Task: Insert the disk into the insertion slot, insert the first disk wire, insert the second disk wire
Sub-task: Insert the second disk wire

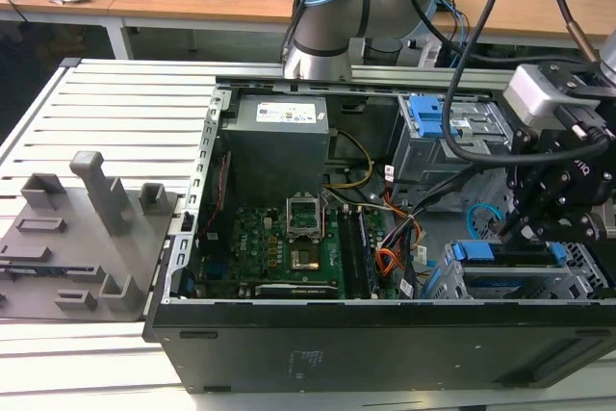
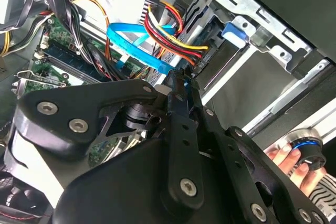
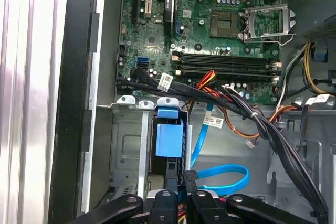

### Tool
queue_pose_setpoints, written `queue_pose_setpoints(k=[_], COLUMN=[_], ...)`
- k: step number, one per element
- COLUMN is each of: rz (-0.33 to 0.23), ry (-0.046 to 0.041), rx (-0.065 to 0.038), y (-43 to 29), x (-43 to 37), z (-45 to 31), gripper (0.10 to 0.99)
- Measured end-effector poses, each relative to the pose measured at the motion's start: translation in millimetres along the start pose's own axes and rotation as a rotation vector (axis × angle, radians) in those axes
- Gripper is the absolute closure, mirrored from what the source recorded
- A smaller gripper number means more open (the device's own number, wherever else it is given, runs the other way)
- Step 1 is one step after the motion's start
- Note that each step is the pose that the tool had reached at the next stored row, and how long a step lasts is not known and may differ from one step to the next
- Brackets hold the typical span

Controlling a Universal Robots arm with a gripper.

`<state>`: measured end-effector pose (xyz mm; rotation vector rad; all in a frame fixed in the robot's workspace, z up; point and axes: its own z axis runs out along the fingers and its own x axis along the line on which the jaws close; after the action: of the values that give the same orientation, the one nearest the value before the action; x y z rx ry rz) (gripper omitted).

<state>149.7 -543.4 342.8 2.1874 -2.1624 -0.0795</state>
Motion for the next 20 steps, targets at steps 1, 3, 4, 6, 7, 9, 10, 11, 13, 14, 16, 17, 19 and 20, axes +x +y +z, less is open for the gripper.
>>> queue_pose_setpoints(k=[1, 3, 4, 6, 7, 9, 10, 11, 13, 14, 16, 17, 19, 20], rz=[0.001, 0.002, 0.002, 0.002, 0.002, 0.002, 0.002, 0.002, 0.002, 0.002, 0.002, 0.002, 0.002, 0.002], ry=[-0.0001, -0.0004, 0.0000, -0.0002, 0.0000, 0.0002, -0.0001, -0.0002, -0.0004, -0.0011, -0.0009, -0.0006, 0.0000, 0.0005], rx=[0.000, 0.000, 0.000, 0.000, 0.000, 0.000, 0.000, 0.000, 0.000, 0.000, 0.000, 0.000, 0.000, 0.000], y=[0.0, 0.4, 0.8, 0.7, 0.5, -0.7, -0.8, -0.8, -0.9, -0.9, -0.9, -0.5, 0.9, 1.2], x=[0.5, 1.0, 1.1, 1.1, 1.2, 1.2, 1.1, 1.1, 1.1, 1.1, 1.1, 1.2, 1.3, 1.2], z=[0.2, 0.7, 0.8, 2.6, 4.0, 5.7, 5.9, 5.9, 5.9, 6.2, 6.2, 1.5, -16.0, -20.0], gripper=[0.922, 0.922, 0.922, 0.922, 0.922, 0.922, 0.922, 0.922, 0.922, 0.914, 0.847, 0.847, 0.847, 0.847])
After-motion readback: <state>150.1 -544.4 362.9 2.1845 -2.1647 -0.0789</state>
